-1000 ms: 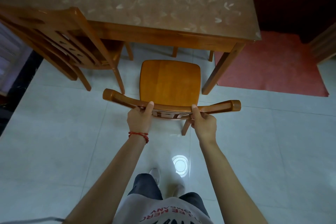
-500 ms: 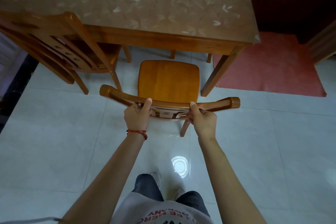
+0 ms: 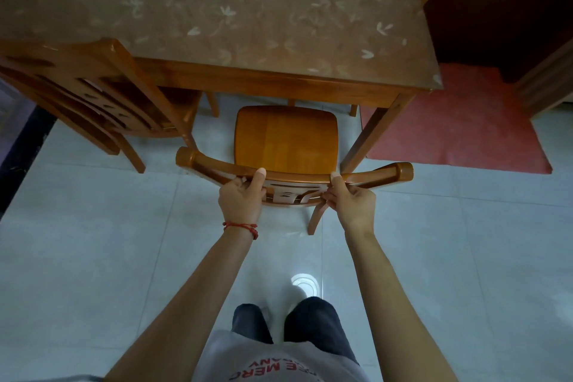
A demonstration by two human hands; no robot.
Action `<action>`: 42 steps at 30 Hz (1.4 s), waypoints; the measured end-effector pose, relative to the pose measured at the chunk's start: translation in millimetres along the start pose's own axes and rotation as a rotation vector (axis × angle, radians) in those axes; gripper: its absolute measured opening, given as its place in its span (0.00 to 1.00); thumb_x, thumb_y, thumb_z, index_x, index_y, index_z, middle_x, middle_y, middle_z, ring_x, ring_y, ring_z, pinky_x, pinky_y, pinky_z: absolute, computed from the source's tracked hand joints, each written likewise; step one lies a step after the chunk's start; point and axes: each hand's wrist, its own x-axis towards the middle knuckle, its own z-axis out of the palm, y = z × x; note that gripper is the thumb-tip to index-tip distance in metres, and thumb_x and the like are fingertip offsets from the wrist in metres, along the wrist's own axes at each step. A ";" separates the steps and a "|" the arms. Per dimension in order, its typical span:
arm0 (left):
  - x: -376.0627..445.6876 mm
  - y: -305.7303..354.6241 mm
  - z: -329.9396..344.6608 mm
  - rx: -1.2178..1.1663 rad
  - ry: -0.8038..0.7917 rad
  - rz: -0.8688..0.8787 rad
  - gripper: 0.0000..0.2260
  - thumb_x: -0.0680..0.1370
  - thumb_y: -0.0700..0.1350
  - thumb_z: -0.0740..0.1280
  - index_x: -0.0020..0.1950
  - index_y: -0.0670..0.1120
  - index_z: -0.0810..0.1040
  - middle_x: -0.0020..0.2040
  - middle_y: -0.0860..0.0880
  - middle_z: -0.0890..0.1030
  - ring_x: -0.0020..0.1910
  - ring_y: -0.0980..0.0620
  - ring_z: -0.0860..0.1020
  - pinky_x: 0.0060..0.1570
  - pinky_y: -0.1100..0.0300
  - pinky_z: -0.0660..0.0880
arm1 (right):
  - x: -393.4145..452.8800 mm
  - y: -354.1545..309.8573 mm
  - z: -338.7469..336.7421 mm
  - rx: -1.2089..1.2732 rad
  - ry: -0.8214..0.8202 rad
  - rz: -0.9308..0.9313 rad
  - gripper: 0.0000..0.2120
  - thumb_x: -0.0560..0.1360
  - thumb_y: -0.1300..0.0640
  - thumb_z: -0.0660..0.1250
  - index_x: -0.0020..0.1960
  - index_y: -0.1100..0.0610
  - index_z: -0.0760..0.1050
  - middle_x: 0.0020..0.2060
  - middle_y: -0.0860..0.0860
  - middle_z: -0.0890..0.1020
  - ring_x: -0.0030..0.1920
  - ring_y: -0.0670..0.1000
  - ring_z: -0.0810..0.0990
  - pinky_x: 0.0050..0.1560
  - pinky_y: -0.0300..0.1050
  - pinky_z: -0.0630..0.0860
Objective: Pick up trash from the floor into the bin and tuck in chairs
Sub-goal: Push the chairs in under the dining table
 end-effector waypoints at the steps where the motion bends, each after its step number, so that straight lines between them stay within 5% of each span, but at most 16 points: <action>1: 3.5 0.7 3.1 0.000 0.004 0.004 0.14 0.73 0.49 0.67 0.40 0.37 0.78 0.39 0.44 0.82 0.42 0.46 0.82 0.47 0.54 0.78 | 5.3 -1.1 0.1 -0.006 -0.004 -0.005 0.13 0.72 0.46 0.66 0.31 0.49 0.76 0.30 0.45 0.82 0.37 0.49 0.83 0.49 0.52 0.80; 9: 36.0 20.2 31.4 -0.051 0.043 -0.053 0.10 0.73 0.48 0.69 0.33 0.46 0.76 0.37 0.45 0.81 0.42 0.44 0.82 0.52 0.46 0.78 | 47.1 -22.0 7.4 -0.074 -0.049 -0.082 0.16 0.73 0.46 0.64 0.31 0.54 0.76 0.29 0.49 0.81 0.34 0.48 0.81 0.40 0.44 0.77; 18: 61.3 37.1 49.4 -0.118 0.060 -0.080 0.08 0.73 0.46 0.69 0.37 0.42 0.77 0.42 0.42 0.82 0.39 0.49 0.81 0.48 0.54 0.78 | 76.9 -38.2 16.4 -0.060 -0.064 -0.087 0.20 0.73 0.46 0.65 0.35 0.62 0.78 0.30 0.55 0.82 0.30 0.46 0.79 0.29 0.33 0.71; 24: 87.1 49.4 58.1 -0.147 0.059 -0.057 0.09 0.72 0.46 0.69 0.33 0.45 0.78 0.35 0.48 0.82 0.36 0.54 0.82 0.41 0.60 0.79 | 98.5 -56.7 29.2 -0.081 -0.065 -0.102 0.25 0.73 0.45 0.65 0.38 0.70 0.77 0.35 0.64 0.82 0.31 0.54 0.78 0.32 0.40 0.71; 30: 120.9 61.3 60.4 -0.119 0.050 -0.013 0.08 0.73 0.47 0.69 0.35 0.47 0.78 0.37 0.46 0.82 0.35 0.57 0.81 0.36 0.68 0.79 | 114.5 -72.6 55.0 -0.079 -0.040 -0.079 0.24 0.72 0.44 0.65 0.37 0.67 0.77 0.34 0.62 0.82 0.37 0.59 0.81 0.39 0.49 0.78; 37: 163.9 72.9 72.2 -0.073 0.016 -0.045 0.10 0.71 0.49 0.70 0.31 0.48 0.77 0.33 0.49 0.82 0.39 0.47 0.83 0.48 0.48 0.79 | 142.0 -91.8 79.2 -0.058 -0.012 -0.032 0.20 0.72 0.45 0.65 0.33 0.61 0.76 0.33 0.60 0.83 0.38 0.57 0.82 0.46 0.54 0.78; 42: 184.1 83.2 85.9 -0.050 -0.019 -0.013 0.11 0.71 0.50 0.70 0.31 0.48 0.77 0.33 0.49 0.82 0.39 0.47 0.83 0.49 0.44 0.79 | 165.4 -105.8 86.5 -0.039 0.004 -0.043 0.16 0.72 0.47 0.66 0.28 0.52 0.75 0.27 0.46 0.81 0.35 0.49 0.82 0.48 0.53 0.80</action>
